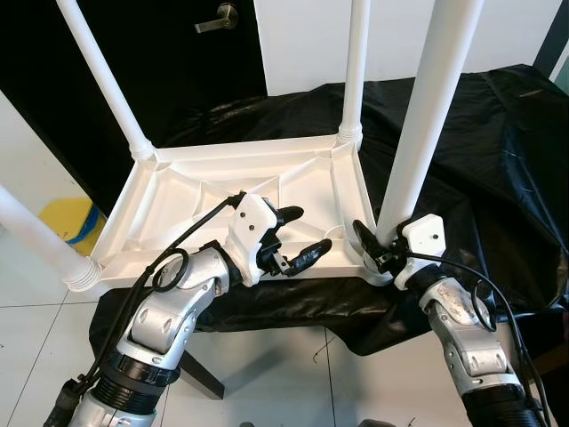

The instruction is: Building children table

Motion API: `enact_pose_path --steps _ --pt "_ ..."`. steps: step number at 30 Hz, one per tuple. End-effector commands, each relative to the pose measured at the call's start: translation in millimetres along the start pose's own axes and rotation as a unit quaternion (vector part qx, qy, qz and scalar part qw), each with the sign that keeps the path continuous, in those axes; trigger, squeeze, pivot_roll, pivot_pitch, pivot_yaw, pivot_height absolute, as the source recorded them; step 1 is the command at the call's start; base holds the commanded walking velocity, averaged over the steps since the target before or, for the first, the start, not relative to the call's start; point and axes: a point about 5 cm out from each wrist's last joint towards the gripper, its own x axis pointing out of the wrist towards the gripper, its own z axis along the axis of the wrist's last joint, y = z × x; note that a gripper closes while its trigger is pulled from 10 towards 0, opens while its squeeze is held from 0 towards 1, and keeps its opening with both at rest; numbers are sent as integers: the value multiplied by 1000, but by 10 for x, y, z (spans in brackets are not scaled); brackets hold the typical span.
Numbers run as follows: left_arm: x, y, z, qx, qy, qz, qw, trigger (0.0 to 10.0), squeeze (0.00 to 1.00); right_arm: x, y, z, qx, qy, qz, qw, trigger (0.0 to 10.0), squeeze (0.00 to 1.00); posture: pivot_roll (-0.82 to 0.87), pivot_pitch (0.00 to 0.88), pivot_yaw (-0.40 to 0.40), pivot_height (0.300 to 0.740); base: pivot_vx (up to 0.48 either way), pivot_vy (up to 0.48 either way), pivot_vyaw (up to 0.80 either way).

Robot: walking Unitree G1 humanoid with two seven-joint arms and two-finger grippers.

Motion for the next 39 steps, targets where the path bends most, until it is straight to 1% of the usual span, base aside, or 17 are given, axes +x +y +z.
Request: enact_pose_path --steps 1,6,12,15,17,18,20,21,23,24,26,27,31,33,39 --pt "-19 7 22 3 3 -22 1000 10000 0 -95 93 -391 74 108 -8 991 10000 0 -111 62 108 740 0 0 0" --pt "-22 12 34 4 3 -20 1000 10000 0 -85 91 -413 94 121 -19 988 10000 0 -110 63 108 740 0 0 0" --pt "-26 10 40 2 2 -20 1000 10000 0 -81 94 -411 92 122 -20 988 10000 0 -109 65 108 740 0 0 0" --pt "-28 7 42 1 1 -19 1000 10000 0 -86 110 -388 80 116 -14 990 10000 0 -108 66 107 740 0 0 0" --pt "-31 9 42 1 1 -17 1000 10000 0 -116 139 -317 28 82 -4 996 10000 0 -110 69 105 740 0 0 0" --pt "-31 9 42 1 1 -17 1000 10000 0 -116 139 -317 28 82 -4 996 10000 0 -110 69 105 740 0 0 0" --pt "-33 9 40 1 1 -16 1000 10000 0 -165 168 -277 -24 53 5 998 10000 0 -111 70 105 740 0 0 0" --pt "-33 7 40 1 1 -16 1000 10000 0 -184 172 -275 -41 47 4 998 10000 0 -111 70 106 740 0 0 0" --pt "-33 7 40 1 1 -16 1000 10000 0 -184 172 -275 -41 47 4 998 10000 0 -111 70 106 740 0 0 0" --pt "-33 4 41 0 0 -17 1000 10000 0 -202 152 -284 -58 44 -9 997 10000 0 -111 71 107 740 0 0 0" --pt "-34 4 42 0 0 -17 1000 10000 0 -205 142 -287 -58 45 -14 997 10000 0 -112 71 108 740 0 0 0" --pt "-34 6 45 0 0 -17 1000 10000 0 -206 131 -281 -66 43 -18 997 10000 0 -112 71 108 740 0 0 0" --pt "-35 9 49 -1 -1 -18 1000 10000 0 -208 137 -287 -74 44 -11 996 10000 0 -112 71 109 740 0 0 0" --pt "-37 9 55 -1 -1 -18 1000 10000 0 -217 148 -310 -71 46 -7 996 10000 0 -111 71 110 740 0 0 0" --pt "-38 8 61 -2 -2 -18 1000 10000 0 -206 112 -327 -46 52 -17 997 10000 0 -110 75 109 740 0 0 0"
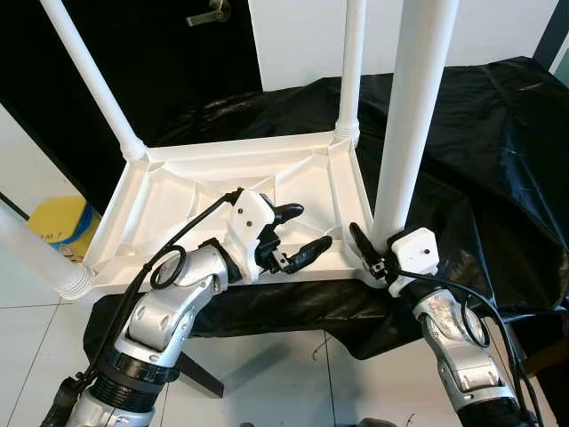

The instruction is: Building children table

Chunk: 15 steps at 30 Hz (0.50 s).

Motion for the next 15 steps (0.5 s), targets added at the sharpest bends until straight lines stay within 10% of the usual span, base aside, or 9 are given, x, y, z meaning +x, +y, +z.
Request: enact_pose_path --steps 1,15 --pt "-33 -4 25 6 4 -16 1000 10000 0 -124 62 -312 29 87 5 996 10000 0 -110 75 109 740 0 0 0" --pt "-37 -18 19 2 4 -16 1000 10000 0 -99 63 -361 77 118 1 990 10000 0 -111 79 111 740 0 0 0"
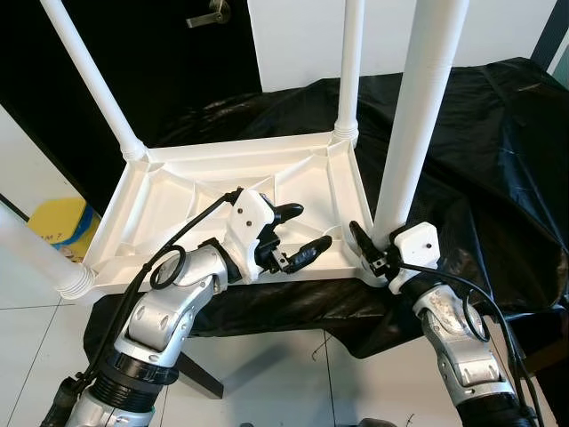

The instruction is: Building children table

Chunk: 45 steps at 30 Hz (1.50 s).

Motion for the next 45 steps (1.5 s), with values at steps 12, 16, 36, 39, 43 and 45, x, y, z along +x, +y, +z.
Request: enact_pose_path --steps 12,16,36,39,43,45 --pt "-27 -13 21 4 3 -14 1000 10000 0 -161 48 -386 83 110 -17 990 10000 0 -112 82 112 740 0 0 0" --pt "-28 -19 20 3 3 -16 1000 10000 0 -165 50 -386 90 110 -18 990 10000 0 -113 82 113 740 0 0 0" --pt "-47 -9 23 7 5 -12 1000 10000 0 -153 37 -378 188 113 -86 972 10000 0 -109 81 108 740 0 0 0" --pt "-43 -6 24 6 4 -12 1000 10000 0 -157 67 -360 125 109 -68 984 10000 0 -112 79 109 740 0 0 0" --pt "-39 -3 24 7 4 -13 1000 10000 0 -186 150 -356 56 103 -31 993 10000 0 -112 78 110 740 0 0 0" --pt "-40 -3 27 7 4 -12 1000 10000 0 -212 177 -371 39 103 -20 994 10000 0 -110 77 110 740 0 0 0"
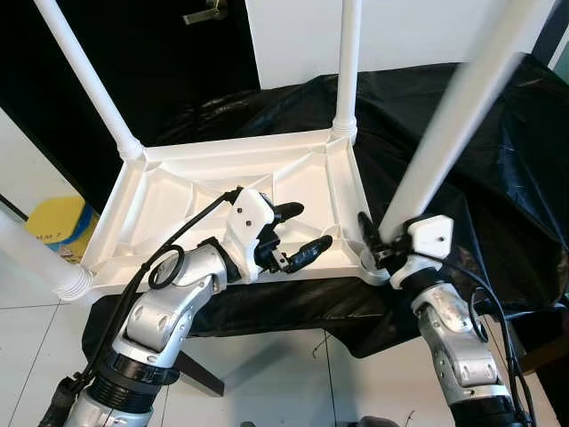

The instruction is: Building children table

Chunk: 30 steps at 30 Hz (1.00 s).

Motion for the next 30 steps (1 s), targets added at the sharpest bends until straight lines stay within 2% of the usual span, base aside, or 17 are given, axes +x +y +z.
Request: enact_pose_path --steps 1,7,11,14,16,25,27,30 --pt "-31 6 -5 1 6 -10 1000 10000 0 -197 97 -418 6 106 16 994 10000 0 -110 77 110 740 0 0 0" --pt "-35 2 -2 0 6 -11 1000 10000 0 -170 38 -388 13 102 28 994 10000 0 -109 76 111 740 0 0 0" --pt "-32 10 -2 1 6 -12 1000 10000 0 -130 -20 -344 7 93 61 994 10000 0 -110 74 113 740 0 0 0" --pt "-30 11 7 2 5 -12 1000 10000 0 -94 -131 -271 5 82 100 992 10000 0 -111 72 114 740 0 0 0" --pt "-29 11 10 2 4 -13 1000 10000 0 -100 -164 -259 2 86 142 986 10000 0 -111 71 115 740 0 0 0" --pt "-37 13 17 4 4 -12 1000 10000 0 -102 -239 -281 -11 101 213 972 10000 0 -102 73 119 740 0 0 0" --pt "-44 8 20 4 4 -12 1000 10000 0 -104 -254 -281 -36 103 243 964 10000 0 -99 76 119 740 0 0 0" --pt "-54 13 21 4 5 -11 1000 10000 0 -109 -257 -285 -46 106 264 958 10000 0 -93 79 125 740 0 0 0"
